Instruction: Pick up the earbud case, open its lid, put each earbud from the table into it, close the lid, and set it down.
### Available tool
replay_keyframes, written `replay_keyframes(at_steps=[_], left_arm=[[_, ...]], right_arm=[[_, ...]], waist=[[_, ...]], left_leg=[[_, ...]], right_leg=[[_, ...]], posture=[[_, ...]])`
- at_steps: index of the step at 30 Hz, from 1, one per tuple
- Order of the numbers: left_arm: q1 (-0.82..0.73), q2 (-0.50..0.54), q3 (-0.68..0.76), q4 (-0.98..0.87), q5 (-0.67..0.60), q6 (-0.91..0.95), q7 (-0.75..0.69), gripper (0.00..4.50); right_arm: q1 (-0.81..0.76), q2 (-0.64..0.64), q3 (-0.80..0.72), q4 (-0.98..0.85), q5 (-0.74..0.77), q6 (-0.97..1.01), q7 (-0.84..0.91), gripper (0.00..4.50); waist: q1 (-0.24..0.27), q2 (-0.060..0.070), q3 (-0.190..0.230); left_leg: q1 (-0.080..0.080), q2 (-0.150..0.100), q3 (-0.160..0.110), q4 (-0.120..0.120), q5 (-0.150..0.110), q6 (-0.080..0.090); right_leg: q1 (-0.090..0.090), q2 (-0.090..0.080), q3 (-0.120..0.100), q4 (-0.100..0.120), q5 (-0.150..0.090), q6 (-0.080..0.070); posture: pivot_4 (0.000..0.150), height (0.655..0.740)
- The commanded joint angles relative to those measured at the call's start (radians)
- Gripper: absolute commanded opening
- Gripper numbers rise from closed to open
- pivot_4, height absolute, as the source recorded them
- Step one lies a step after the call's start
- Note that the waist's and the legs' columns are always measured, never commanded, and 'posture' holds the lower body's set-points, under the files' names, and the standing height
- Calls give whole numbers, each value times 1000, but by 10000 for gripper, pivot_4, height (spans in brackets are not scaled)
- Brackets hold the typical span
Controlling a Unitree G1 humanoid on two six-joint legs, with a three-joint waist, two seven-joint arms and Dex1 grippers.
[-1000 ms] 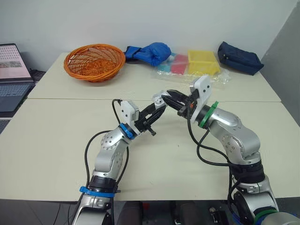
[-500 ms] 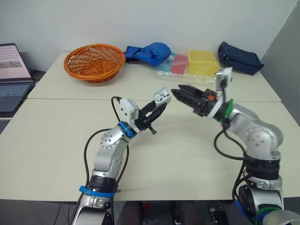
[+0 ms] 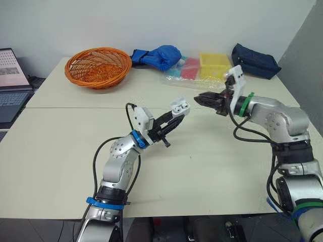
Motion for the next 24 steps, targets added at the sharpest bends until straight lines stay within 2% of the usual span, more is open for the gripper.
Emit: replay_keyframes(at_steps=[1, 5, 11, 19, 24], left_arm=[[8, 12, -12, -28, 8, -47, -35, 7338], [15, 9, -1, -17, 2, -48, -30, 7338], [20, 14, 1, -6, 8, -61, -36, 7338], [11, 13, 2, 17, 14, -72, -32, 7338], [5, 6, 0, 25, 16, -75, -22, 7338]], right_arm=[[-41, 17, 8, 19, -29, -28, 42, 432], [-73, 35, 12, 25, -19, 3, 104, 432], [-92, -2, 54, -61, 11, 94, 238, 432], [-50, -34, 27, -187, 43, 159, 258, 432], [12, -19, 33, -278, -6, 94, 182, 432]], waist=[[2, 0, 0], [3, 0, 0], [3, 0, 0], [4, 0, 0], [4, 0, 0]], left_leg=[[0, 0, 0, 0, 0, 0], [-2, -1, 0, 1, 0, 0], [-1, 0, -1, 1, 0, 0], [-2, 0, -1, 2, 0, 0], [-2, 0, -1, 2, 0, 0]], right_leg=[[0, 0, 0, 0, 0, 0], [0, -1, 0, 0, 0, 0], [0, -1, -2, 0, 0, 0], [0, -1, -2, 0, 0, 0], [0, -1, -2, 0, 0, 0]], posture=[[1500, 7400], [1500, 7400], [1500, 7400], [1500, 7400], [1500, 7400]])
